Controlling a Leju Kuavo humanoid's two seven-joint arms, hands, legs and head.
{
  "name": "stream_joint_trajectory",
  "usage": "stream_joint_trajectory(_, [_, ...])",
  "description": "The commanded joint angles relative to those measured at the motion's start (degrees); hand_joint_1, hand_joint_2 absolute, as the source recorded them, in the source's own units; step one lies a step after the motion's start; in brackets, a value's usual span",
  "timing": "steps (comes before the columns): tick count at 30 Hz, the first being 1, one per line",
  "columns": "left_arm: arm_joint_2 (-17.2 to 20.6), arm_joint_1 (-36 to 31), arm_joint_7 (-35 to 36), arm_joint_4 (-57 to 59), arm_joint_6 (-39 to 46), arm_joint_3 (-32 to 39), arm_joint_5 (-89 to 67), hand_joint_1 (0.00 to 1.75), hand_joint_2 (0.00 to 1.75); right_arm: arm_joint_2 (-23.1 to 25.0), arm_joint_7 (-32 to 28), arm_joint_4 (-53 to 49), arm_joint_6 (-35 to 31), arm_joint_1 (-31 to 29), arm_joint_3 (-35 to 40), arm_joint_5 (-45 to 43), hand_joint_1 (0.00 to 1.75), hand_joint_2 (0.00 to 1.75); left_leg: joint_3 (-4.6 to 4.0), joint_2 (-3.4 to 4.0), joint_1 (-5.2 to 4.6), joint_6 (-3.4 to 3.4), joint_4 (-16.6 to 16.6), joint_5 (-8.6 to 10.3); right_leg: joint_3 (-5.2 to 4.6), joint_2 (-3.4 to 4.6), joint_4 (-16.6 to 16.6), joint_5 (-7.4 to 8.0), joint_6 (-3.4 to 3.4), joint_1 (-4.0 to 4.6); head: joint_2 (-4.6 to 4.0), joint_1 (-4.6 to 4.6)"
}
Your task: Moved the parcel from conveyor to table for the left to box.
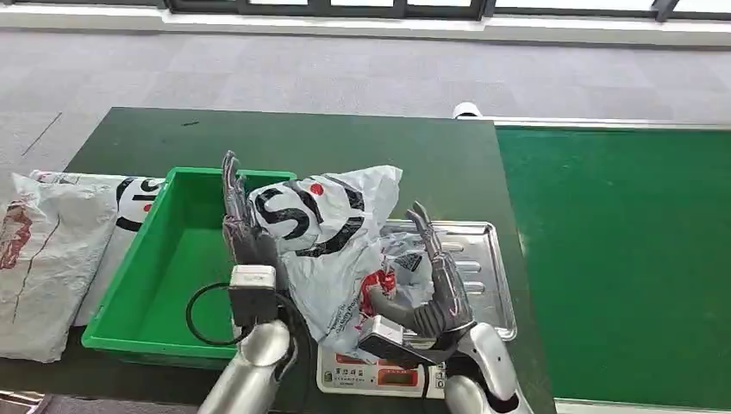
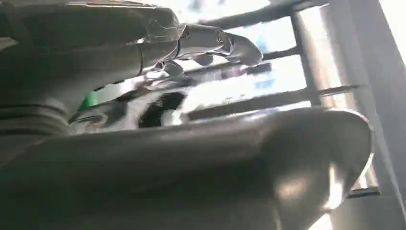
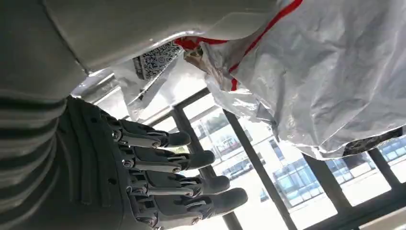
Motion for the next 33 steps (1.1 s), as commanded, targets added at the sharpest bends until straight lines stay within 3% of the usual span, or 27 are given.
stream_joint_trajectory(1, [-4.5,-3.6,3.8,-16.2,0.4,26.6,-36.2,0.00,0.00,-1.2,0.6,-3.9,-0.5,2.5,-0.3,1.0,0.00,1.75,-0.08,0.12,0.04,-0.05,0.1,-0.04,-0.14,0.07,0.0,0.00,-0.02,0.04,0.00,0.00])
stream_joint_trajectory(2, [-4.5,-3.9,6.7,-17.4,0.4,26.0,-40.4,0.00,1.75,-1.3,0.6,-4.0,-0.6,2.6,-0.2,1.0,0.00,1.75,0.04,0.19,0.08,-0.08,0.0,-0.06,-0.05,0.10,0.0,-0.01,-0.04,0.08,0.00,0.00])
stream_joint_trajectory(4, [-4.5,-6.3,11.7,-15.6,0.4,24.1,-46.4,0.00,1.75,-2.2,0.9,-5.0,-1.7,3.6,0.2,0.8,0.00,1.75,-0.11,-0.04,0.10,-0.08,0.1,0.00,-0.13,-0.10,0.0,-0.01,-0.04,0.10,0.00,0.00])
stream_joint_trajectory(5, [-4.5,-6.9,13.1,-16.4,0.4,23.9,-48.6,0.00,0.00,-2.5,0.8,-5.6,-1.9,3.9,0.3,0.7,0.00,1.75,-0.12,-0.12,0.09,-0.06,0.1,0.02,-0.13,-0.18,0.0,-0.01,-0.03,0.10,0.00,0.00])
stream_joint_trajectory(6, [-4.5,-7.0,14.0,-16.9,0.4,23.8,-49.5,0.00,0.00,-2.5,0.8,-5.7,-1.9,3.9,0.4,0.5,0.00,1.75,-0.10,-0.13,0.09,-0.04,0.1,0.02,-0.11,-0.17,0.0,-0.02,-0.02,0.10,0.00,0.00])
stream_joint_trajectory(7, [-4.5,-7.2,14.2,-17.1,0.4,23.8,-49.4,0.00,1.75,-2.5,0.7,-5.9,-1.8,3.7,0.6,0.3,0.00,1.75,-0.05,-0.28,0.13,-0.06,0.0,0.08,0.01,-0.38,-0.1,0.01,-0.01,0.15,0.00,0.00])
stream_joint_trajectory(16, [-4.5,-7.6,11.6,-15.8,0.4,22.9,-44.0,0.00,1.75,-1.6,1.1,-6.8,-0.4,2.6,1.1,0.2,0.00,1.75,0.00,0.01,0.05,-0.04,0.0,0.00,-0.02,-0.05,0.0,0.01,-0.02,0.05,0.00,0.00])
stream_joint_trajectory(17, [-4.4,-6.7,15.0,-17.1,0.4,19.5,-45.9,0.00,1.75,-1.0,0.8,-7.1,-0.4,2.7,0.7,1.0,0.00,1.75,0.02,-0.03,0.06,-0.06,0.0,0.01,0.03,-0.11,-0.1,0.01,-0.02,0.06,0.00,0.00])
stream_joint_trajectory(19, [-4.5,-7.5,13.2,-15.0,0.4,20.1,-45.2,0.00,1.75,-1.0,0.8,-7.0,-0.1,1.9,0.7,1.0,0.00,1.75,-0.03,-0.11,0.05,-0.03,0.0,0.02,-0.01,-0.17,0.0,-0.01,-0.01,0.05,0.00,0.00])
stream_joint_trajectory(20, [-3.4,-7.8,17.4,-12.3,0.4,15.8,-48.6,0.00,1.75,-1.3,1.1,-7.6,0.1,1.8,1.0,1.0,0.00,1.75,0.02,-0.14,0.04,-0.05,0.0,0.04,0.04,-0.22,-0.1,-0.01,-0.01,0.04,0.00,0.00])
stream_joint_trajectory(23, [-3.4,-7.8,17.4,-12.3,0.4,15.8,-48.6,0.00,1.75,-1.3,1.1,-7.6,0.1,1.8,1.0,1.0,0.00,1.75,0.03,-0.26,0.07,-0.05,-0.1,0.09,0.10,-0.35,-0.2,0.02,-0.01,0.08,0.00,0.00])
stream_joint_trajectory(24, [-2.5,-10.6,19.3,-2.0,0.4,12.5,-50.0,0.00,1.75,-1.7,1.0,-8.4,0.0,2.4,0.6,0.8,0.00,1.75,0.00,-0.24,0.05,-0.04,0.0,0.08,0.04,-0.31,-0.1,0.02,-0.01,0.06,0.00,0.00])
stream_joint_trajectory(25, [1.5,-12.1,23.4,4.0,-19.6,3.9,-49.5,0.00,1.75,-2.7,0.4,-9.6,0.3,2.4,0.3,0.1,0.00,1.75,0.01,-0.20,0.04,-0.04,0.0,0.06,0.03,-0.27,-0.1,0.01,0.00,0.05,0.00,0.00])
stream_joint_trajectory(26, [3.3,-13.0,25.5,8.1,-24.5,-0.4,-52.9,0.00,1.75,-3.2,-0.2,-10.3,1.0,2.0,0.0,-0.8,0.00,1.75,0.05,-0.43,0.01,-0.02,-0.1,0.11,0.15,-0.48,-0.1,-0.02,0.00,0.02,0.00,-0.02])
stream_joint_trajectory(28, [3.7,-14.5,26.3,16.1,-20.5,-3.5,-52.6,0.00,1.75,-3.2,-1.0,-10.6,2.0,1.7,-0.9,-1.5,0.00,1.75,0.12,-0.67,-0.02,-0.01,-0.1,0.18,0.23,-0.73,-0.2,-0.03,0.02,0.00,0.00,-0.02])
stream_joint_trajectory(30, [5.3,-15.5,27.2,22.1,-25.5,-6.0,-52.6,0.00,1.75,-3.5,-1.9,-10.1,2.2,1.0,-0.9,-2.4,0.00,1.75,0.19,-0.87,-0.01,-0.01,-0.3,0.36,0.44,-1.01,-0.5,0.12,0.03,0.02,0.00,0.02])
stream_joint_trajectory(33, [6.4,-18.6,23.2,37.3,-27.3,-8.4,-49.5,0.00,1.75,-3.9,-3.6,-9.2,2.0,0.0,-0.9,-4.1,0.00,1.75,0.22,-0.31,-0.11,0.02,-0.2,0.12,0.27,-0.45,-0.2,0.06,0.03,-0.11,0.00,0.02])
